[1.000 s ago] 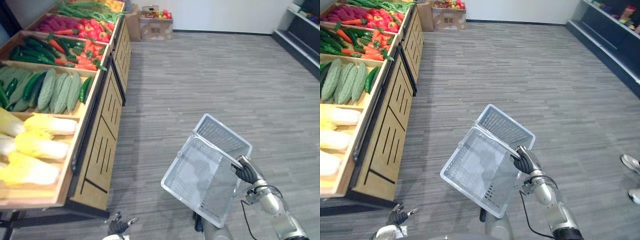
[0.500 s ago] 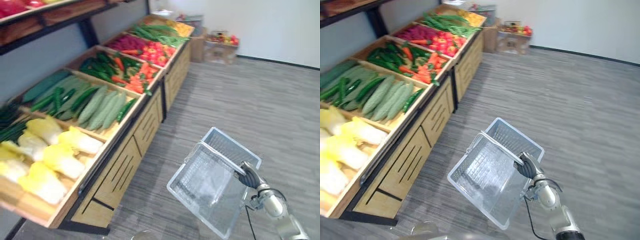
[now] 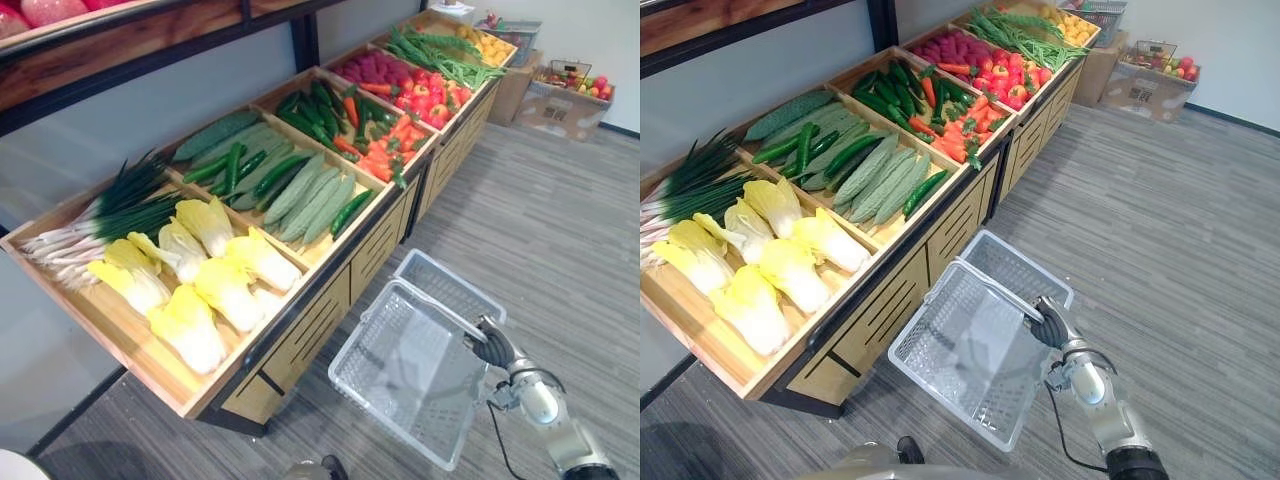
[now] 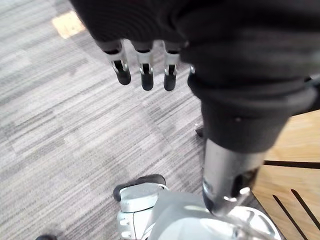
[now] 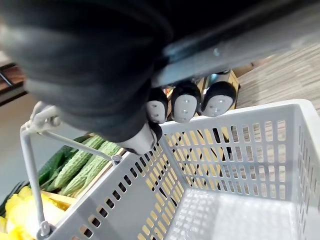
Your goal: Pick vegetable in the basket
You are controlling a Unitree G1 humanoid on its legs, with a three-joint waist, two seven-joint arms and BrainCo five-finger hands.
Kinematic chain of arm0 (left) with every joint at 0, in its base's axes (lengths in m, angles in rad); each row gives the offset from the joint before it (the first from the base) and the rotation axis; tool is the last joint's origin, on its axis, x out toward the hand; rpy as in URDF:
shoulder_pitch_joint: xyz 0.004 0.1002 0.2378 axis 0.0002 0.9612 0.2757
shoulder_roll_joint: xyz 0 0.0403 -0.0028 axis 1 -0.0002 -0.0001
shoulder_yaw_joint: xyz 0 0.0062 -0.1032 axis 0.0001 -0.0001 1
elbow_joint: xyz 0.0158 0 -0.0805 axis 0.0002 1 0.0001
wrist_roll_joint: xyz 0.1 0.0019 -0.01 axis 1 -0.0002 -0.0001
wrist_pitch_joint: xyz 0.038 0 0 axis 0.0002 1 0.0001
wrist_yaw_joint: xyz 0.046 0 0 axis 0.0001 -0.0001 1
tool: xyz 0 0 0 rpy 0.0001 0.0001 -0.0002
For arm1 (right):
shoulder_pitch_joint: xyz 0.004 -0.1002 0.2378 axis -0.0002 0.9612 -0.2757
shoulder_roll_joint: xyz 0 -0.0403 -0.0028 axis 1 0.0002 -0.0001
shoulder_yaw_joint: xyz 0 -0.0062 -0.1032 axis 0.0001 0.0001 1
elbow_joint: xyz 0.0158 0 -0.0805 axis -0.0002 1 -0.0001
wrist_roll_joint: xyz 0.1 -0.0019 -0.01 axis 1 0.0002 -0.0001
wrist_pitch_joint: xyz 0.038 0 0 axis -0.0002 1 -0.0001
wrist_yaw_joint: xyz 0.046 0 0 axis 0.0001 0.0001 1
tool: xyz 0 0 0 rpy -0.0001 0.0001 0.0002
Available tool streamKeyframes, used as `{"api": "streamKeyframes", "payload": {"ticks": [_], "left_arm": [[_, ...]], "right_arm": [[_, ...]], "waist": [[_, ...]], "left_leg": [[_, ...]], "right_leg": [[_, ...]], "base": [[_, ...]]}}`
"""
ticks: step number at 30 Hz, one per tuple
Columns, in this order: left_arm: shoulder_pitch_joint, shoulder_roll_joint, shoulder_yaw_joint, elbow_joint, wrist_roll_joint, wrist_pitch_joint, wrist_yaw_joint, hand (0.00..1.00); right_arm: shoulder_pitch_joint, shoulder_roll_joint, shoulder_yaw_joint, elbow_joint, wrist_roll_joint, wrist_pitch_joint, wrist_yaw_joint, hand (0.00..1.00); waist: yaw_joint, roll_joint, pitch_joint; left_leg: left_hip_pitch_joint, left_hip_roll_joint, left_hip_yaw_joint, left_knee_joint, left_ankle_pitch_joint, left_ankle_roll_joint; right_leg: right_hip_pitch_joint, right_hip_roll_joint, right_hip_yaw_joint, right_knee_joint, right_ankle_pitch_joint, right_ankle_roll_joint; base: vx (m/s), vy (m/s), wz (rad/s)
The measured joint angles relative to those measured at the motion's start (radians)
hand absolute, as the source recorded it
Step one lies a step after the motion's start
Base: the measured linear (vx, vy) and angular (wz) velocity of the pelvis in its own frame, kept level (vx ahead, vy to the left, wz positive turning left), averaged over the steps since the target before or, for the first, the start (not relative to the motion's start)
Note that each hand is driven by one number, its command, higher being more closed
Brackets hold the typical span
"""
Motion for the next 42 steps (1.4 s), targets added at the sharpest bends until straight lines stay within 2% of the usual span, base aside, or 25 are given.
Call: {"api": "streamKeyframes", "payload": {"ticks": [2, 3, 4, 5, 7, 8, 10, 11, 12, 13, 14, 15, 16, 17, 18, 19, 23, 25, 28, 29, 31, 32, 34, 37, 42], "left_arm": [[-0.007, 0.030, -0.020, -0.016, -0.005, 0.000, 0.011, 0.00], [-0.030, 0.035, -0.033, -0.031, -0.011, 0.000, 0.020, 0.00], [-0.046, 0.035, -0.035, -0.055, -0.011, -0.004, 0.025, 0.00], [-0.052, 0.032, -0.035, -0.069, -0.011, -0.009, 0.025, 0.00], [-0.067, 0.029, -0.032, -0.097, -0.009, -0.016, 0.020, 0.00], [-0.068, 0.030, -0.031, -0.105, -0.008, -0.018, 0.019, 0.00], [-0.075, 0.035, -0.007, -0.112, -0.010, -0.020, 0.017, 0.00], [-0.075, 0.035, 0.001, -0.111, -0.011, -0.020, 0.017, 0.00], [-0.076, 0.040, 0.025, -0.113, -0.012, -0.020, 0.017, 0.00], [-0.072, 0.047, 0.036, -0.112, -0.012, -0.020, 0.016, 0.00], [-0.065, 0.072, 0.069, -0.110, -0.013, -0.019, 0.014, 0.00], [-0.065, 0.046, 0.100, -0.099, -0.038, -0.010, 0.014, 0.00], [-0.059, 0.032, 0.113, -0.100, -0.052, -0.012, 0.013, 0.00], [-0.066, -0.015, 0.152, -0.096, -0.061, -0.016, 0.015, 0.00], [-0.071, -0.031, 0.163, -0.087, -0.079, -0.025, 0.016, 0.00], [-0.075, -0.065, 0.191, -0.046, -0.091, -0.034, 0.023, 0.00], [-0.069, -0.084, 0.199, -0.012, -0.091, -0.046, 0.041, 0.00], [-0.077, -0.081, 0.200, -0.022, -0.091, -0.066, 0.079, 0.00], [-0.101, -0.080, 0.199, -0.063, -0.092, -0.097, 0.134, 0.00], [-0.103, -0.080, 0.199, -0.076, -0.091, -0.105, 0.152, 0.00], [-0.121, -0.080, 0.199, -0.161, -0.090, -0.151, 0.240, 0.00], [-0.123, -0.078, 0.199, -0.189, -0.090, -0.166, 0.265, 0.00], [-0.132, -0.071, 0.189, -0.312, -0.072, -0.225, 0.370, 0.00], [-0.148, -0.033, 0.156, -0.454, -0.025, -0.280, 0.465, 0.00], [-0.157, 0.010, 0.151, -0.591, 0.045, -0.350, 0.524, 0.00]], "right_arm": [[0.023, 0.013, -0.005, 0.030, -0.001, 0.021, -0.013, 1.00], [0.035, 0.033, -0.048, 0.053, 0.000, 0.034, -0.035, 1.00], [0.054, 0.046, -0.088, 0.064, 0.000, 0.066, -0.055, 1.00], [0.063, 0.047, -0.099, 0.074, 0.000, 0.074, -0.066, 1.00], [0.080, 0.049, -0.152, 0.146, 0.015, 0.139, -0.097, 1.00], [0.080, 0.049, -0.171, 0.170, 0.021, 0.148, -0.103, 1.00], [0.075, 0.050, -0.275, 0.274, 0.060, 0.167, -0.136, 1.00], [0.074, 0.050, -0.305, 0.306, 0.063, 0.169, -0.149, 1.00], [0.070, 0.057, -0.365, 0.359, 0.079, 0.182, -0.164, 1.00], [0.074, 0.066, -0.394, 0.372, 0.089, 0.187, -0.171, 1.00], [0.093, 0.090, -0.445, 0.379, 0.098, 0.201, -0.191, 1.00], [0.099, 0.094, -0.485, 0.380, 0.106, 0.224, -0.195, 1.00], [0.102, 0.095, -0.496, 0.375, 0.124, 0.225, -0.196, 1.00], [0.109, 0.096, -0.526, 0.375, 0.142, 0.241, -0.195, 1.00], [0.109, 0.096, -0.533, 0.375, 0.143, 0.257, -0.188, 1.00], [0.106, 0.096, -0.549, 0.386, 0.150, 0.276, -0.176, 1.00], [0.099, 0.097, -0.575, 0.505, 0.165, 0.283, -0.162, 1.00], [0.104, 0.108, -0.610, 0.556, 0.170, 0.282, -0.174, 1.00], [0.128, 0.114, -0.612, 0.574, 0.170, 0.281, -0.197, 1.00], [0.130, 0.116, -0.611, 0.574, 0.170, 0.278, -0.199, 1.00], [0.138, 0.124, -0.605, 0.575, 0.170, 0.253, -0.206, 1.00], [0.134, 0.127, -0.599, 0.575, 0.170, 0.249, -0.207, 1.00], [0.132, 0.126, -0.562, 0.577, 0.177, 0.229, -0.229, 1.00], [0.119, 0.130, -0.498, 0.572, 0.177, 0.209, -0.233, 1.00], [0.109, 0.156, -0.452, 0.568, 0.177, 0.210, -0.237, 1.00]], "waist": [[-0.005, -0.014, 0.003], [-0.010, -0.018, 0.002], [-0.025, -0.012, 0.006], [-0.032, -0.010, 0.008], [-0.048, 0.000, 0.010], [-0.049, 0.004, 0.012], [-0.050, 0.013, 0.014], [-0.049, 0.012, 0.014], [-0.046, 0.004, 0.010], [-0.046, -0.003, 0.008], [-0.038, -0.025, 0.006], [-0.025, 0.019, 0.001], [-0.025, 0.033, -0.006], [-0.027, 0.055, -0.015], [-0.025, 0.054, -0.015], [-0.023, 0.049, -0.016], [-0.028, 0.046, -0.016], [-0.031, 0.054, -0.016], [-0.049, 0.063, -0.016], [-0.053, 0.065, -0.018], [-0.054, 0.083, -0.027], [-0.054, 0.085, -0.028], [-0.052, 0.086, -0.028], [-0.050, 0.084, -0.027], [-0.051, 0.078, -0.026]], "left_leg": [[0.026, -0.023, -0.062, -0.014, 0.006, 0.021], [0.041, -0.028, -0.122, -0.015, 0.009, 0.031], [0.059, -0.031, -0.191, -0.022, 0.010, 0.032], [0.069, -0.031, -0.223, -0.022, 0.010, 0.033], [0.087, -0.011, -0.342, -0.011, 0.013, 0.015], [0.086, -0.002, -0.372, -0.005, 0.008, 0.007], [0.072, 0.027, -0.491, 0.033, -0.022, -0.040], [0.071, 0.036, -0.519, 0.048, -0.035, -0.055], [0.066, 0.055, -0.566, 0.086, -0.065, -0.091], [0.059, 0.063, -0.588, 0.109, -0.086, -0.109], [0.058, 0.079, -0.611, 0.157, -0.131, -0.156], [0.057, 0.152, -0.616, 0.181, -0.150, -0.181], [0.057, 0.178, -0.602, 0.174, -0.145, -0.189], [0.081, 0.223, -0.566, 0.112, -0.094, -0.200], [0.099, 0.226, -0.557, 0.079, -0.059, -0.209], [0.121, 0.227, -0.525, 0.032, 0.023, -0.207], [0.090, 0.227, -0.434, 0.032, 0.153, -0.162], [0.086, 0.236, -0.335, 0.020, 0.189, -0.155], [0.090, 0.231, -0.266, -0.069, 0.235, -0.156], [0.090, 0.227, -0.265, -0.096, 0.243, -0.156], [0.091, 0.218, -0.271, -0.170, 0.259, -0.167], [0.091, 0.214, -0.272, -0.177, 0.259, -0.167], [0.090, 0.193, -0.272, -0.194, 0.260, -0.167], [0.088, 0.169, -0.278, -0.221, 0.259, -0.167], [0.074, 0.149, -0.296, -0.233, 0.236, -0.157]], "right_leg": [[-0.062, 0.027, 0.055, 0.153, -0.028, -0.032], [-0.096, 0.069, 0.070, 0.186, -0.073, -0.071], [-0.117, 0.106, 0.065, 0.162, -0.119, -0.080], [-0.124, 0.120, 0.063, 0.132, -0.138, -0.087], [-0.149, 0.175, 0.085, -0.105, -0.160, -0.100], [-0.150, 0.193, 0.110, -0.188, -0.155, -0.094], [-0.149, 0.231, 0.254, -0.481, -0.117, -0.064], [-0.148, 0.235, 0.292, -0.528, -0.096, -0.067], [-0.129, 0.240, 0.351, -0.609, -0.039, -0.071], [-0.117, 0.239, 0.371, -0.642, -0.010, -0.072], [-0.094, 0.232, 0.384, -0.661, 0.091, -0.012], [-0.094, 0.296, 0.344, -0.616, 0.048, -0.034], [-0.095, 0.312, 0.323, -0.606, 0.030, -0.036], [-0.096, 0.332, 0.275, -0.576, -0.019, -0.050], [-0.095, 0.332, 0.267, -0.564, -0.035, -0.058], [-0.079, 0.328, 0.251, -0.560, -0.053, -0.073], [-0.007, 0.305, 0.162, -0.628, -0.058, -0.083], [0.029, 0.297, 0.104, -0.657, -0.058, -0.084], [0.062, 0.291, 0.022, -0.691, -0.053, -0.087], [0.059, 0.289, 0.007, -0.693, -0.052, -0.086], [0.050, 0.290, -0.020, -0.698, -0.042, -0.082], [0.050, 0.290, -0.022, -0.702, -0.034, -0.081], [0.061, 0.283, -0.027, -0.733, -0.002, -0.071], [0.063, 0.269, -0.030, -0.766, 0.028, -0.059], [0.064, 0.263, -0.012, -0.808, 0.060, -0.049]], "base": [[0.18, 0.034, 0.92], [0.28, -0.033, 1.41], [0.34, -0.053, 1.58], [0.35, -0.111, 1.72], [0.26, -0.159, 1.65], [0.24, -0.221, 1.54], [0.26, -0.292, 1.43], [0.39, -0.472, 1.27], [0.33, -0.443, 0.90], [0.39, -0.592, 1.01], [0.28, -0.522, 0.67], [0.29, -0.505, 0.55], [0.28, -0.428, 0.56], [0.22, -0.289, 0.58], [0.27, -0.396, 0.68], [0.20, -0.301, 0.36], [0.11, -0.227, 0.63], [0.07, -0.134, 0.83], [0.04, -0.036, 0.82], [0.03, 0.027, 0.69], [0.01, 0.043, 0.40], [-0.01, 0.038, 0.20], [-0.02, 0.066, 0.10], [-0.05, 0.087, 0.07], [-0.08, 0.068, 0.07]]}}
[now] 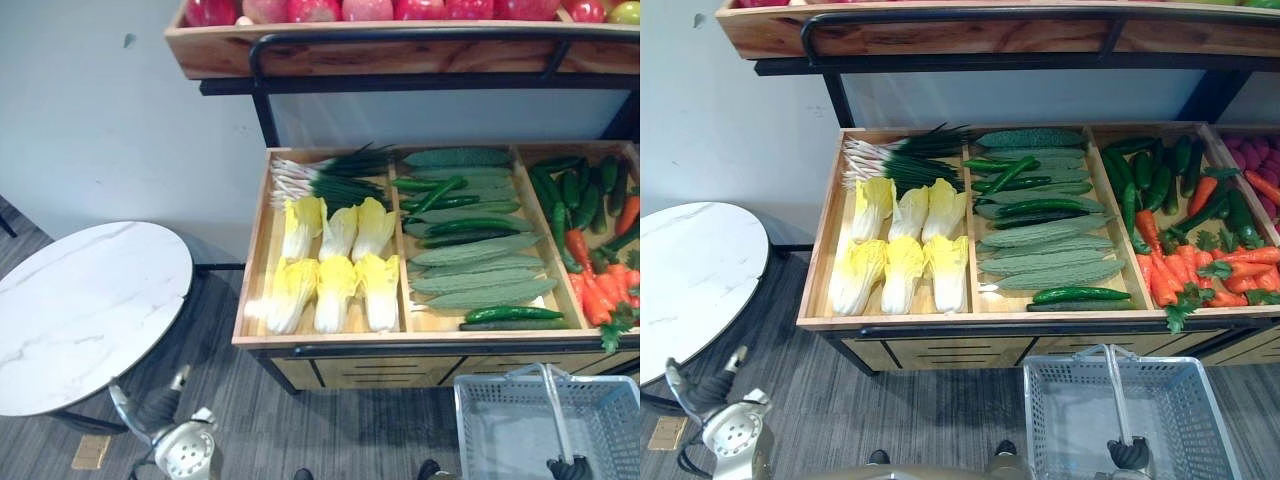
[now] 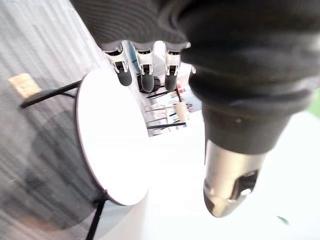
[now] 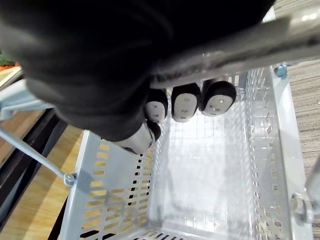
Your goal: Pick vegetable in the basket
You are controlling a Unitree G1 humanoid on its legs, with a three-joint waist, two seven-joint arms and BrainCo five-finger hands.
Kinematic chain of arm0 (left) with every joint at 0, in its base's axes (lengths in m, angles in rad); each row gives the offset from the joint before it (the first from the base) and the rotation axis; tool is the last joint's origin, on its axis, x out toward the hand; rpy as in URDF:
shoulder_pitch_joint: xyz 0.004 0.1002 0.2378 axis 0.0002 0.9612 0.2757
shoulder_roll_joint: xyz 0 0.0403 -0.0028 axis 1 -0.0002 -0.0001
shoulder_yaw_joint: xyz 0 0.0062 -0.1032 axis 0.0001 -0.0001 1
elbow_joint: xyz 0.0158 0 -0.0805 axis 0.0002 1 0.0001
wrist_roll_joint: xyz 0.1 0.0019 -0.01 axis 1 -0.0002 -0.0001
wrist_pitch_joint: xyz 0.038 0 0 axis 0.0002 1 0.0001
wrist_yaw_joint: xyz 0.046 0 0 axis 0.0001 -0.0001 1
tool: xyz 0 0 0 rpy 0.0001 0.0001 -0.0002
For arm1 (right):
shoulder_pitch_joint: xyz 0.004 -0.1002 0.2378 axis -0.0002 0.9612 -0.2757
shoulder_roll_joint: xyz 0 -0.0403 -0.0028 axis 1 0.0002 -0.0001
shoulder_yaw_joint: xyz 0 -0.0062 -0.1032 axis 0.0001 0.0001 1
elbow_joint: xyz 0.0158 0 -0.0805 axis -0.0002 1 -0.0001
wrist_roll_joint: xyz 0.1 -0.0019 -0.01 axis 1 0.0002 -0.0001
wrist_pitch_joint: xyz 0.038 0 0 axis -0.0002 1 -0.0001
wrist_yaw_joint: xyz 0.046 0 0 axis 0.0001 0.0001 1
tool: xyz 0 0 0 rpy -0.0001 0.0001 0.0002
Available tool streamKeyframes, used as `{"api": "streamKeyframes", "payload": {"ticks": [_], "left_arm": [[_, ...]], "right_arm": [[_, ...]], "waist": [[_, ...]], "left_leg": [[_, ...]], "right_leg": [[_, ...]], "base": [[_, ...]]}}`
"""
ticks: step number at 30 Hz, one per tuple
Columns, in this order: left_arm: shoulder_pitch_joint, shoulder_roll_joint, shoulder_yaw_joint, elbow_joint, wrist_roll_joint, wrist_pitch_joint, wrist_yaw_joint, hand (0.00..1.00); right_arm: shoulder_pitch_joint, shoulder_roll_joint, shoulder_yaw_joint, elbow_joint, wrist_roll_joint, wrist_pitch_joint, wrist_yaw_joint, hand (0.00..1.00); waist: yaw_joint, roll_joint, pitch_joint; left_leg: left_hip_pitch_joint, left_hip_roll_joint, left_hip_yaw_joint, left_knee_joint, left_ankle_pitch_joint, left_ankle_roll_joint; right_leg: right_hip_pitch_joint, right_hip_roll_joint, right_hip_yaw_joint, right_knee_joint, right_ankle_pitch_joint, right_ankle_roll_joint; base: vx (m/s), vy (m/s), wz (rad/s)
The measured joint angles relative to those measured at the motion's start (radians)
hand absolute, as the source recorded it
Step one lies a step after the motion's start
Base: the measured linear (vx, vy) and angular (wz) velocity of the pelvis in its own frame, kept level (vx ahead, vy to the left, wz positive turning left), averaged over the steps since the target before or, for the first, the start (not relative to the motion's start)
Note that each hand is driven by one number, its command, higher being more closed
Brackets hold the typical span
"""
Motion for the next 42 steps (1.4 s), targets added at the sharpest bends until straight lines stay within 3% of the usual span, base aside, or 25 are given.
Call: {"api": "streamKeyframes", "payload": {"ticks": [6, 17, 27, 42], "left_arm": [[0.006, 0.009, -0.011, -0.045, 0.004, -0.023, 0.004, 0.00], [-0.069, 0.076, -0.170, -0.110, 0.042, -0.014, -0.148, 0.00], [-0.122, 0.127, -0.267, -0.079, 0.042, 0.068, -0.210, 0.00], [-0.166, 0.124, -0.336, 0.043, 0.038, 0.192, -0.192, 0.00]], "right_arm": [[0.015, 0.000, 0.033, 0.000, 0.000, 0.001, -0.020, 1.00], [0.027, -0.002, 0.062, -0.001, 0.000, 0.006, -0.022, 1.00], [0.023, -0.006, 0.102, -0.003, 0.000, 0.006, -0.022, 1.00], [0.019, -0.006, 0.134, -0.013, 0.000, 0.007, -0.036, 1.00]], "waist": [[-0.002, -0.007, 0.003], [-0.006, -0.008, 0.001], [-0.015, -0.021, 0.003], [-0.031, -0.030, 0.009]], "left_leg": [[-0.003, -0.009, 0.005, 0.014, -0.018, -0.007], [0.008, 0.001, 0.052, 0.015, -0.032, -0.017], [0.020, -0.001, 0.090, 0.053, -0.072, -0.015], [0.017, -0.003, 0.118, 0.049, -0.073, -0.016]], "right_leg": [[0.007, 0.005, 0.047, -0.042, 0.015, 0.005], [-0.006, 0.028, 0.112, -0.058, 0.039, 0.004], [-0.011, 0.023, 0.161, -0.055, 0.039, 0.004], [-0.034, 0.025, 0.184, -0.058, 0.049, 0.008]], "base": [[-0.05, 0.024, -0.04], [0.08, 0.002, -0.14], [0.02, 0.009, -0.13], [0.00, -0.005, -0.06]]}}
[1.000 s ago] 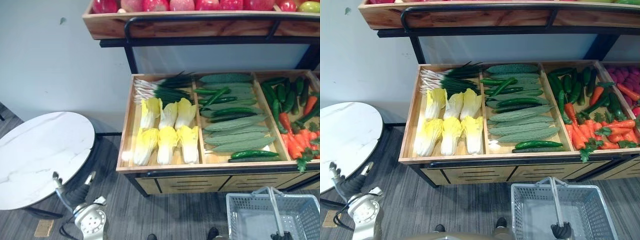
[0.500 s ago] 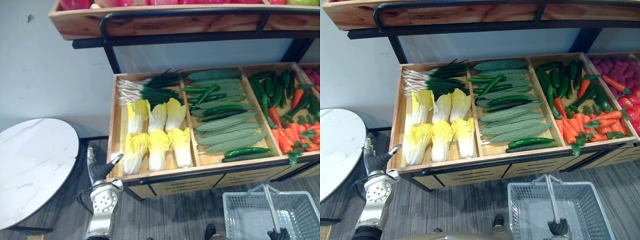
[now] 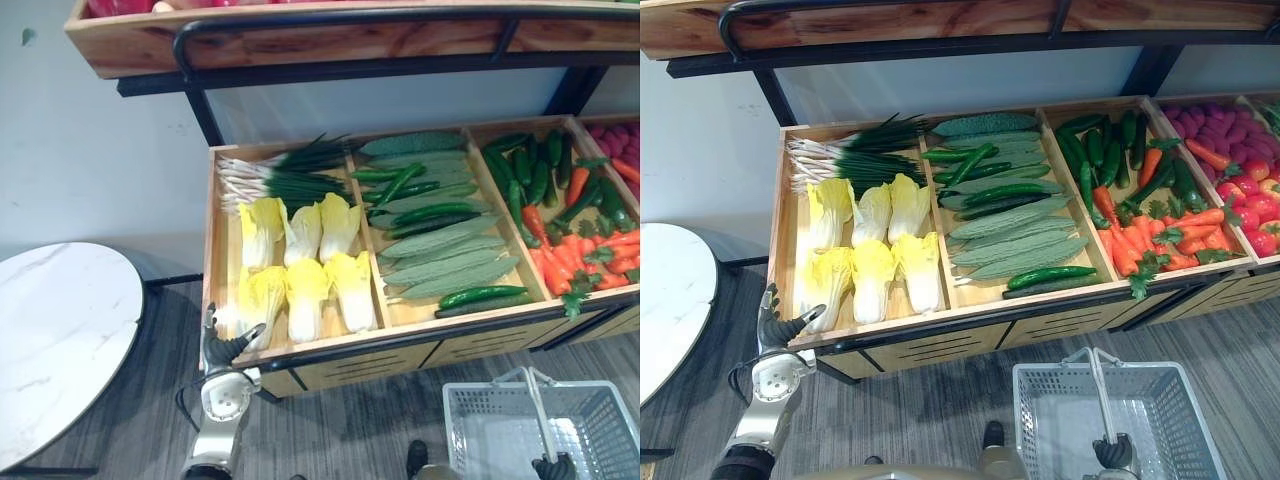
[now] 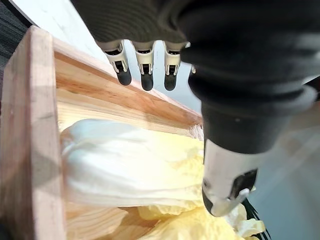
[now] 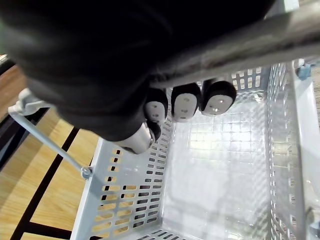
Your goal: Pick vegetable in the basket
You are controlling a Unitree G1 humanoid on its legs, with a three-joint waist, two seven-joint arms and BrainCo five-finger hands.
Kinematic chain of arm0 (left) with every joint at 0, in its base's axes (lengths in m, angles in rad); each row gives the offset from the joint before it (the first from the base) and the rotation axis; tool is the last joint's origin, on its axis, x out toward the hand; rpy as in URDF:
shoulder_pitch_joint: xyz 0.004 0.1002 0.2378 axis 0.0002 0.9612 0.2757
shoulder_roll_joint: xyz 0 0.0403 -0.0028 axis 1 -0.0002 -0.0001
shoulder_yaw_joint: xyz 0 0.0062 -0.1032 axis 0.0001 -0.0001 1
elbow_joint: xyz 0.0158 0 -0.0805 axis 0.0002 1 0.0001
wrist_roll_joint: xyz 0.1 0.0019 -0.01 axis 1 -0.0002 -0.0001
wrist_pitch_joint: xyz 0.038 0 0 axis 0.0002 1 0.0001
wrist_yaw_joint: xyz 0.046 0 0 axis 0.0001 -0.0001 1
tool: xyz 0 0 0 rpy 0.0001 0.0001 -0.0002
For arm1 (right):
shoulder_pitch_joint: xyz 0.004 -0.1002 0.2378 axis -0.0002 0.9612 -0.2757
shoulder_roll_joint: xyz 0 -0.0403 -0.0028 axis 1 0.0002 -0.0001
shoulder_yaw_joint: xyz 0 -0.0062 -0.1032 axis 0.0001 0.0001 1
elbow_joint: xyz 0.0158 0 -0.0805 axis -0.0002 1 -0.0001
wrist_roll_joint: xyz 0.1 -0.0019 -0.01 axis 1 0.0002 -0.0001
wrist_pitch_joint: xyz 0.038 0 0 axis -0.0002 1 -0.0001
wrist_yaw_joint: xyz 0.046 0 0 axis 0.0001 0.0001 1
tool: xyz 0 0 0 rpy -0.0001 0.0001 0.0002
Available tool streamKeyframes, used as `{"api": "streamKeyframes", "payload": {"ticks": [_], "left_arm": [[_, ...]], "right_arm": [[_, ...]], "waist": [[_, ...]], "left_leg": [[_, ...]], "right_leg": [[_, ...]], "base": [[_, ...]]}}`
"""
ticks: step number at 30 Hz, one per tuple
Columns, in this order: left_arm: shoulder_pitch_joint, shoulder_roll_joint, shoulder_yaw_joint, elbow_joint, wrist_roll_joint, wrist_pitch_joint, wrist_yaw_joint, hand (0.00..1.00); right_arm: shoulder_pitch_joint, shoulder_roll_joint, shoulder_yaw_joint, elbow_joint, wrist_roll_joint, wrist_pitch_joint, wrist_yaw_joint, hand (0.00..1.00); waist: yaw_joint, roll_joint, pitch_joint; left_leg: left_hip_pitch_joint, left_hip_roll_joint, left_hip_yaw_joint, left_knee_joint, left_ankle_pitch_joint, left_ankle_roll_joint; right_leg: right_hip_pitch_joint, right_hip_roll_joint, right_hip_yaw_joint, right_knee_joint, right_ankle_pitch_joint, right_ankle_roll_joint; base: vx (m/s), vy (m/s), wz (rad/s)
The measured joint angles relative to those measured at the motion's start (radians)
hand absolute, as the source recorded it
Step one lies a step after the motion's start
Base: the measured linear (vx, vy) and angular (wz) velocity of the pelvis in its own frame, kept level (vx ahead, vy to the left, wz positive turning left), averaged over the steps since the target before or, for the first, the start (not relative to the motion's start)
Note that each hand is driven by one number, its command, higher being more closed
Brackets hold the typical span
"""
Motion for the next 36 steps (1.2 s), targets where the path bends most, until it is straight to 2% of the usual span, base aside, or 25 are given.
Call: {"api": "streamKeyframes", "payload": {"ticks": [8, 15, 24, 28, 32, 36], "left_arm": [[-0.038, 0.000, -0.010, 0.060, 0.004, 0.073, 0.050, 0.00], [-0.067, 0.002, -0.009, 0.099, 0.045, 0.114, 0.054, 0.00], [-0.136, 0.021, -0.009, 0.135, 0.046, 0.115, 0.052, 0.00], [-0.159, 0.021, -0.037, 0.136, 0.080, 0.115, 0.047, 0.00], [-0.177, 0.022, -0.043, 0.154, 0.080, 0.114, 0.048, 0.00], [-0.192, 0.025, -0.043, 0.175, 0.080, 0.114, 0.053, 0.00]], "right_arm": [[-0.009, 0.000, 0.015, -0.024, 0.001, 0.002, 0.000, 1.00], [-0.018, 0.000, 0.025, -0.025, 0.022, 0.003, -0.001, 1.00], [-0.038, -0.001, 0.045, -0.028, 0.029, 0.003, -0.002, 1.00], [-0.043, -0.001, 0.045, -0.031, 0.030, 0.003, -0.003, 1.00], [-0.056, -0.002, 0.046, -0.031, 0.031, 0.003, -0.003, 1.00], [-0.065, -0.006, 0.051, -0.031, 0.031, 0.002, -0.004, 1.00]], "waist": [[-0.001, -0.003, 0.029], [-0.001, -0.002, 0.040], [-0.003, 0.003, 0.073], [-0.006, 0.003, 0.091], [-0.024, 0.005, 0.099], [-0.024, 0.008, 0.109]], "left_leg": [[0.000, -0.002, 0.001, 0.000, 0.000, 0.000], [0.002, -0.003, 0.018, -0.001, -0.001, -0.002], [0.000, -0.003, 0.047, -0.001, -0.002, -0.003], [0.000, -0.002, 0.047, 0.001, -0.002, -0.003], [-0.001, -0.002, 0.050, 0.001, -0.003, -0.004], [-0.007, -0.001, 0.058, 0.004, -0.004, -0.004]], "right_leg": [[-0.001, -0.002, 0.002, -0.001, 0.001, 0.002], [-0.006, 0.000, 0.021, -0.007, 0.006, 0.002], [-0.023, 0.005, 0.050, -0.017, 0.021, -0.001], [-0.024, 0.006, 0.051, -0.017, 0.021, -0.001], [-0.027, 0.007, 0.055, -0.017, 0.021, -0.001], [-0.042, 0.008, 0.065, -0.009, 0.021, -0.001]], "base": [[0.00, 0.000, 0.00], [0.01, -0.002, -0.05], [-0.01, -0.012, -0.09], [0.00, -0.003, -0.03], [0.00, -0.003, -0.01], [0.00, -0.016, -0.07]]}}
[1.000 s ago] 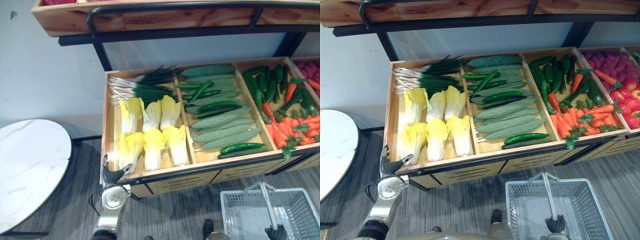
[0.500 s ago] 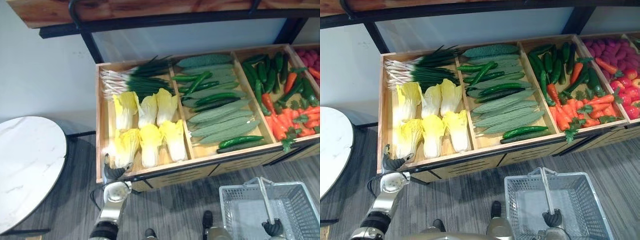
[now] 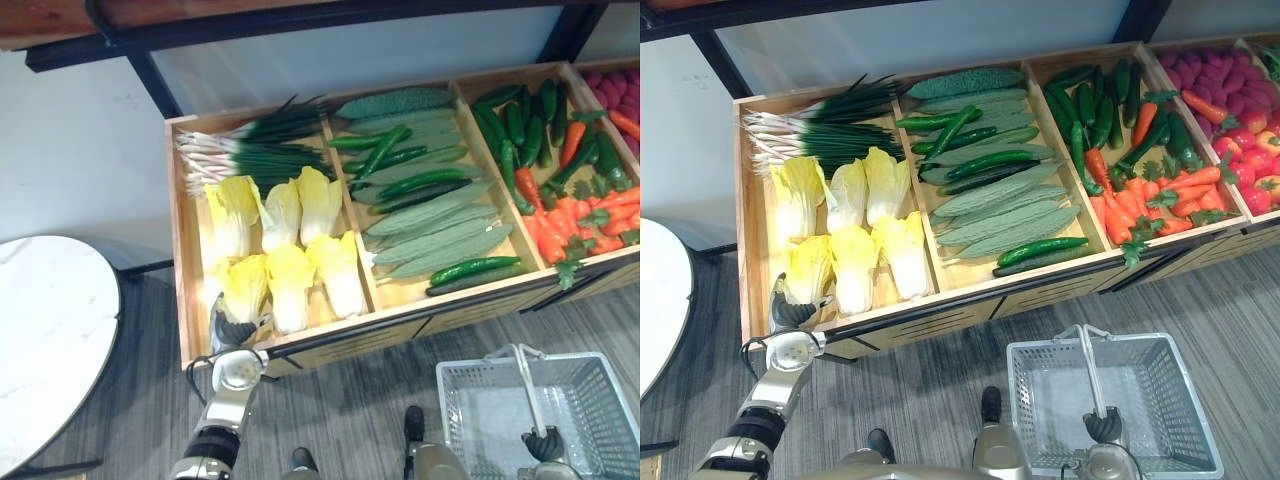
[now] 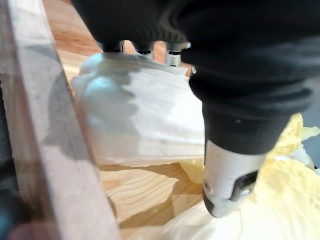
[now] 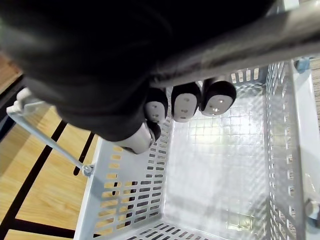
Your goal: Pick vegetable in the basket
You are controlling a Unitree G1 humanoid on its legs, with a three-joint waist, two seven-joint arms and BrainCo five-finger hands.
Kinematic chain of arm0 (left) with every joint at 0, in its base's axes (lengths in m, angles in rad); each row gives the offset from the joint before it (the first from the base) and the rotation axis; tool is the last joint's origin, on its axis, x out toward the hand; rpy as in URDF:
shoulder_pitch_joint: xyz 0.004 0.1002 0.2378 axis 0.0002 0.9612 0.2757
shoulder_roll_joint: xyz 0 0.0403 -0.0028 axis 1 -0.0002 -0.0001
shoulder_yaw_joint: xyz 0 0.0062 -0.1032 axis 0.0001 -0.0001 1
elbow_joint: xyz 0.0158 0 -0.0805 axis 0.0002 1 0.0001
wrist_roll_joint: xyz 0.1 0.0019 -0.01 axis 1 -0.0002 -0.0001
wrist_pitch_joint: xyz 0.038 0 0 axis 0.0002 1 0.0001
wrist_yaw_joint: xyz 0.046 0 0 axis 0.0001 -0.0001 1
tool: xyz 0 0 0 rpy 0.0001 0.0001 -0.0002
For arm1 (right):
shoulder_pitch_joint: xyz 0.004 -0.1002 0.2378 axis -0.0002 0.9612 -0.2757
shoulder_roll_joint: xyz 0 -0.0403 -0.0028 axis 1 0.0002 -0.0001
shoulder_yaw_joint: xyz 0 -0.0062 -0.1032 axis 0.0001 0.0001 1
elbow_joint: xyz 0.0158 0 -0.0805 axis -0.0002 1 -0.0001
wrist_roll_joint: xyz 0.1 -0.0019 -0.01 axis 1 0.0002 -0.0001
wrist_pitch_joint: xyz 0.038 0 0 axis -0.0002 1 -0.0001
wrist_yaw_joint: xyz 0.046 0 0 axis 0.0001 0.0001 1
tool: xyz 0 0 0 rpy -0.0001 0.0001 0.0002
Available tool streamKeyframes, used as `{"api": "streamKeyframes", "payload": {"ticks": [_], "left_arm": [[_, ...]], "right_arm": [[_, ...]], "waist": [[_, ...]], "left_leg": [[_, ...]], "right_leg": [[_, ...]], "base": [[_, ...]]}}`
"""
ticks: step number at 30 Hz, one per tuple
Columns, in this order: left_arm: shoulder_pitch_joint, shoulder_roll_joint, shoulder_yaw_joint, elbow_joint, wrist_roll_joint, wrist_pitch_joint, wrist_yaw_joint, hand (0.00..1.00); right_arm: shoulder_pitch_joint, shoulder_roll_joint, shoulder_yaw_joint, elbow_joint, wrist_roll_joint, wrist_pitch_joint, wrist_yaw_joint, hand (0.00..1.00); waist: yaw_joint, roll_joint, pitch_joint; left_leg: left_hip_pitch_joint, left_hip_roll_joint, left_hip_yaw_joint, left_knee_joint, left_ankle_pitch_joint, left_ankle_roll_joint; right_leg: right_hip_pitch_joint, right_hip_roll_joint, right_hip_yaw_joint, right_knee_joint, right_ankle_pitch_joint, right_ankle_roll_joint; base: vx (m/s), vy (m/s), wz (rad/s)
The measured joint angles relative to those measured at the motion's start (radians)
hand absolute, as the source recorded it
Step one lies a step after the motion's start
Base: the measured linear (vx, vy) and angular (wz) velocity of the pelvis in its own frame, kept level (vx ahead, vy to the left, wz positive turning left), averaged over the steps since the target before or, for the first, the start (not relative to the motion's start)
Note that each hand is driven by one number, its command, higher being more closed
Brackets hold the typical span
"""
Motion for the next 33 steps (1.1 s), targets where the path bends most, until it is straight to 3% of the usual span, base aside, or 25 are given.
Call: {"api": "streamKeyframes", "payload": {"ticks": [2, 3, 10, 18, 26, 33], "left_arm": [[-0.005, 0.002, 0.000, 0.000, 0.000, 0.000, 0.000, 0.00], [-0.009, 0.003, 0.000, 0.008, 0.000, 0.000, 0.000, 1.00], [-0.097, 0.035, 0.016, 0.154, -0.018, 0.015, 0.054, 1.00], [-0.122, 0.033, 0.046, 0.196, -0.016, 0.021, 0.114, 1.00], [-0.152, 0.034, 0.076, 0.255, -0.016, 0.020, 0.118, 1.00], [-0.147, 0.028, 0.091, 0.255, -0.059, -0.025, 0.121, 1.00]], "right_arm": [[-0.007, 0.000, 0.002, 0.000, 0.000, 0.000, 0.000, 1.00], [-0.011, 0.000, 0.004, 0.000, 0.000, 0.000, 0.000, 1.00], [-0.016, -0.001, 0.013, -0.013, 0.002, 0.000, -0.003, 1.00], [-0.039, -0.007, 0.034, -0.013, 0.030, 0.000, -0.021, 1.00], [-0.042, -0.017, 0.052, -0.007, 0.038, -0.001, -0.021, 1.00], [-0.041, -0.018, 0.050, 0.008, 0.038, -0.002, -0.020, 1.00]], "waist": [[0.001, 0.000, 0.011], [0.001, 0.001, 0.014], [-0.001, 0.005, 0.024], [-0.004, 0.003, 0.053], [-0.006, -0.004, 0.058], [-0.017, -0.007, 0.059]], "left_leg": [[0.000, 0.002, 0.003, 0.006, -0.003, -0.001], [-0.004, 0.004, 0.006, 0.016, -0.009, -0.001], [-0.013, 0.006, 0.015, 0.032, -0.019, -0.001], [-0.028, 0.006, 0.019, 0.033, -0.020, -0.001], [-0.023, 0.005, 0.023, 0.033, -0.020, -0.002], [0.000, 0.004, 0.018, 0.028, -0.020, -0.002]], "right_leg": [[0.000, 0.001, 0.003, 0.002, 0.000, 0.000], [-0.005, 0.002, 0.007, 0.006, 0.000, 0.000], [-0.017, 0.001, 0.019, 0.011, 0.000, 0.000], [-0.035, 0.002, 0.026, 0.012, 0.000, 0.000], [-0.034, 0.003, 0.034, 0.009, 0.001, 0.002], [-0.006, 0.003, 0.028, -0.001, 0.002, 0.002]], "base": [[-0.02, -0.015, -0.05], [-0.02, -0.019, -0.11], [-0.01, -0.006, -0.04], [0.00, 0.000, 0.00], [0.00, -0.001, 0.00], [0.00, -0.004, 0.02]]}}
